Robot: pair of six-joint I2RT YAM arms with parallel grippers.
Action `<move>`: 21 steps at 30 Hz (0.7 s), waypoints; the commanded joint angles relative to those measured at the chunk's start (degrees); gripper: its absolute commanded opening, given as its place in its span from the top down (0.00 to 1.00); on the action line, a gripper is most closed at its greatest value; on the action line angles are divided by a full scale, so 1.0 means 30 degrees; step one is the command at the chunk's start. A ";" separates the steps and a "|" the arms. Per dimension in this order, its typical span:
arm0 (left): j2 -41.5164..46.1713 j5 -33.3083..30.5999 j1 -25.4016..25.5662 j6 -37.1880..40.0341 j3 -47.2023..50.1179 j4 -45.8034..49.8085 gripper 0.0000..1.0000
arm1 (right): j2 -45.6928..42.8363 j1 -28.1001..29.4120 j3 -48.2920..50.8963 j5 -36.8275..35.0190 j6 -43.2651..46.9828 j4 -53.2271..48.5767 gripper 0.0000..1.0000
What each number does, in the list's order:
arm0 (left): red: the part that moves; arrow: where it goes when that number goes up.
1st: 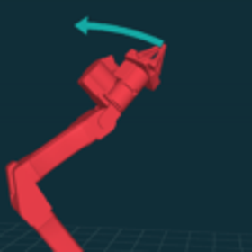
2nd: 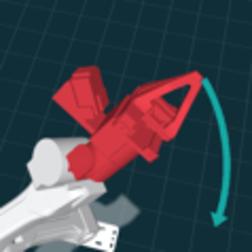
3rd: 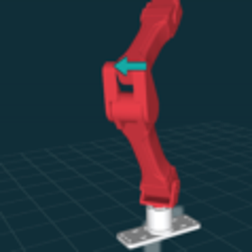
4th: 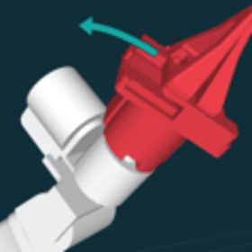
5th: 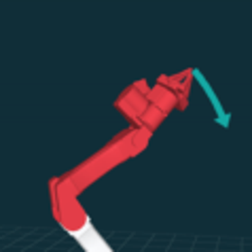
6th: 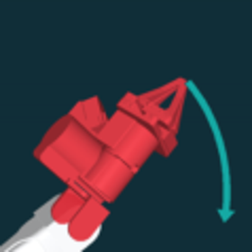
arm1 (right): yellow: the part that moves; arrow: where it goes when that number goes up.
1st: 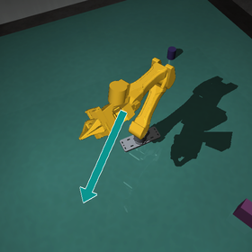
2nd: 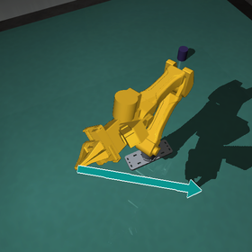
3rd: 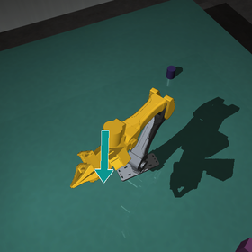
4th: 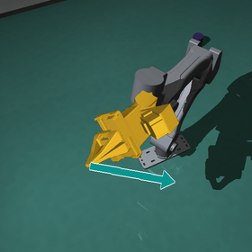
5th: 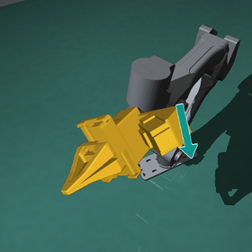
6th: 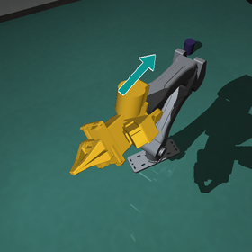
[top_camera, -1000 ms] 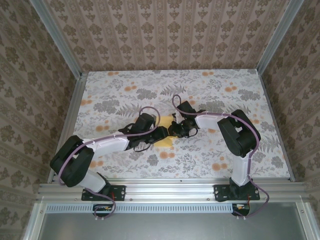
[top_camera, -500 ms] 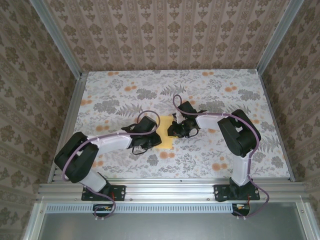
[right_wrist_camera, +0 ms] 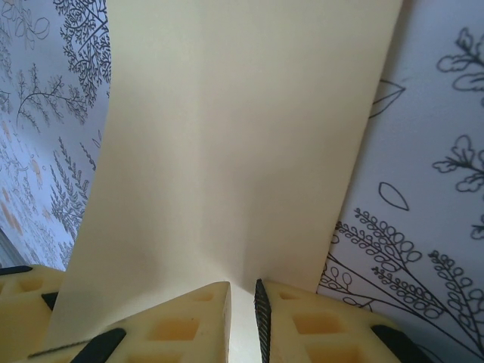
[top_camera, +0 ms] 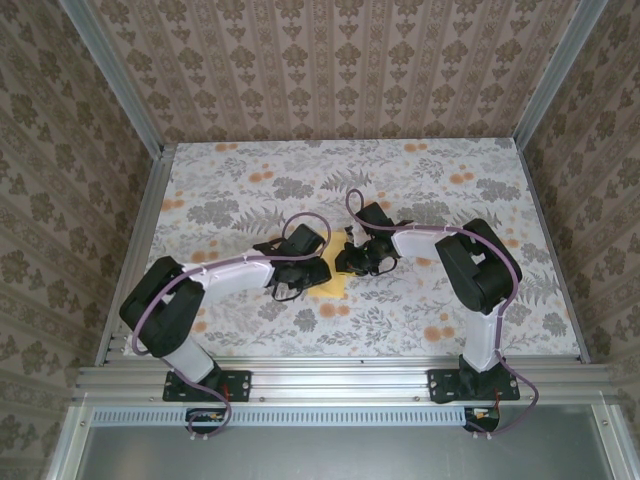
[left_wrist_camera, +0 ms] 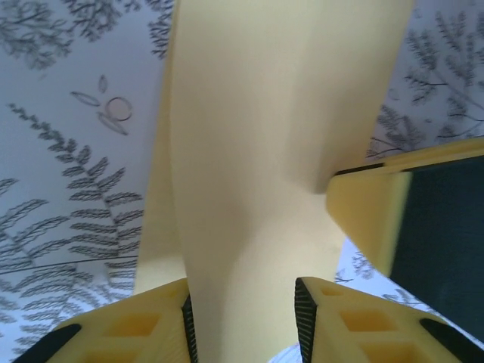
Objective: Fold a paper plane with a square sheet of paper (pick it up from the middle)
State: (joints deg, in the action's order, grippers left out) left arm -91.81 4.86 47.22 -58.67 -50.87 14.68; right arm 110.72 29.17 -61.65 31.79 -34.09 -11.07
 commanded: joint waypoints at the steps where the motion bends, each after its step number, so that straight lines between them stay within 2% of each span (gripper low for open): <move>1: 0.0955 0.0737 0.0058 -0.0038 0.0465 -0.1848 0.58 | 0.0740 -0.0055 0.0448 -0.0375 0.0171 -0.0573 0.80; 7: 0.0751 0.1735 -0.0124 -0.0589 0.1306 -0.4591 0.57 | 0.0770 -0.0141 0.0478 -0.0182 -0.0002 -0.0418 0.80; 14: 0.0270 0.1786 -0.0327 -0.0830 0.1831 -0.5718 0.63 | 0.0145 -0.0512 0.0769 0.0947 -0.0499 0.0612 0.80; 21: 0.0021 0.1979 -0.0565 -0.0959 0.2394 -0.6725 0.62 | -0.0570 -0.1152 0.0832 0.2467 -0.1031 0.1501 0.79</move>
State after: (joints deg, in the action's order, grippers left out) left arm -90.39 9.82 45.91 -60.60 -44.56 -3.03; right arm 110.74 26.50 -59.86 36.56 -35.88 -7.64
